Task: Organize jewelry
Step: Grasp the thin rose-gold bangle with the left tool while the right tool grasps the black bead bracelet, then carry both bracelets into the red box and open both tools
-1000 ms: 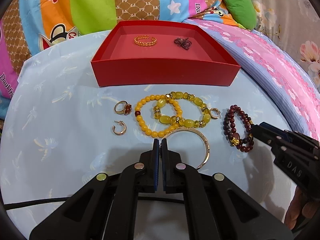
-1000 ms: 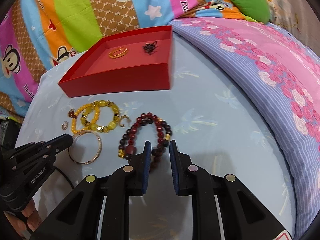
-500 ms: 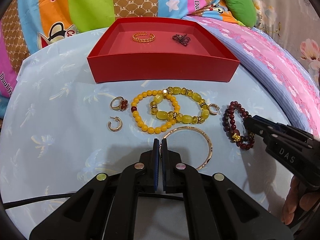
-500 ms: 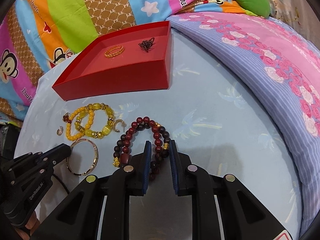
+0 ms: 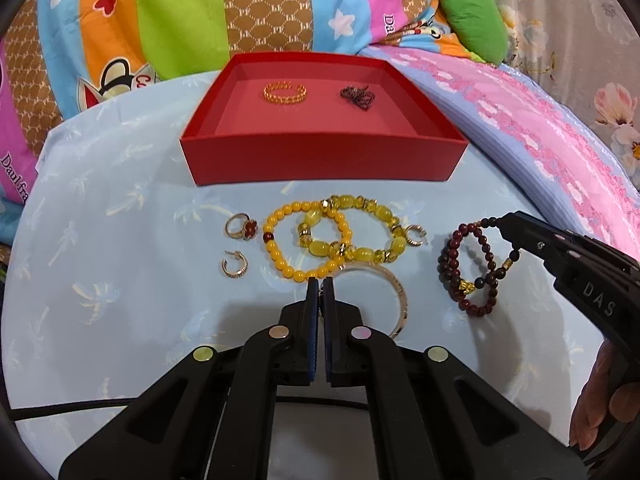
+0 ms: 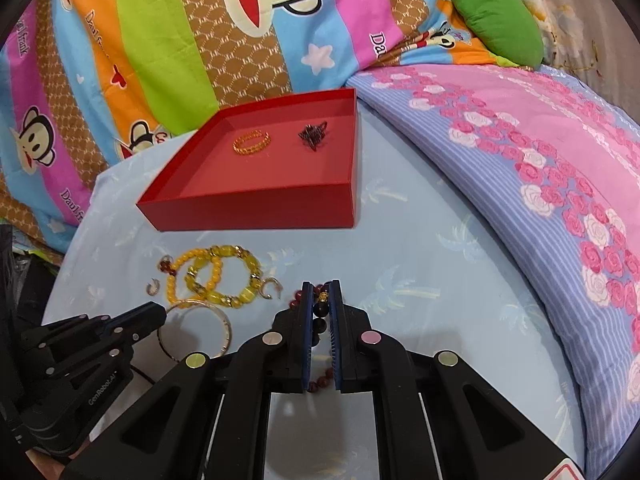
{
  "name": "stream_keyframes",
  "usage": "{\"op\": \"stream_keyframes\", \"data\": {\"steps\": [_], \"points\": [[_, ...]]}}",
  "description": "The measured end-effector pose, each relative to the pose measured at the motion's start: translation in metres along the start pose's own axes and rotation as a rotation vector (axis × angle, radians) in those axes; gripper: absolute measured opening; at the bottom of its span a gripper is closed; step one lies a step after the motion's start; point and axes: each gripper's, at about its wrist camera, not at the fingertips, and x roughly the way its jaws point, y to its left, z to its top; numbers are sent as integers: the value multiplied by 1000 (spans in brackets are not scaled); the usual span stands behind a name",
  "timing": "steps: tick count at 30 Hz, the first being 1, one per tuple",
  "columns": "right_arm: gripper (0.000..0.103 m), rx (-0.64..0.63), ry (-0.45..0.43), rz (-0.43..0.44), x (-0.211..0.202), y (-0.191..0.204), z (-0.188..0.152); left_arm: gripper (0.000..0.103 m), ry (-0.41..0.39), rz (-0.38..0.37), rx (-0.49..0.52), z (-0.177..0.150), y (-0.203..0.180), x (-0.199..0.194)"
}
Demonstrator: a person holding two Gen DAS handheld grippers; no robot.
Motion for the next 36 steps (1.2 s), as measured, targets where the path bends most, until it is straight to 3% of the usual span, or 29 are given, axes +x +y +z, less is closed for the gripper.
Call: {"op": "stream_keyframes", "data": {"steps": [9,14,15,19,22,26,29,31,36], "points": [[8,-35,-67,18,-30,10,27,0,-56,0,25,17,-5,-25],[8,-26,-68,20,-35,6,24,2,-11,-21,16,12,-3,-13],[8,-22,-65,23,-35,5,22,9,-1,-27,15,10,-4,-10],[8,-15,-56,31,-34,4,17,62,-15,7,42,2,-16,-3],[8,-11,-53,35,-33,4,17,76,-24,39,91,0,-31,4],[8,-6,-49,34,-30,2,17,76,26,63,94,1,-35,23],[8,-3,-44,31,-27,0,17,67,70,62,77,-2,-33,35],[8,1,-39,30,-25,-2,17,60,64,60,93,-3,-34,33],[8,6,-29,30,-21,-2,17,59,69,23,65,-3,-28,27]]}}
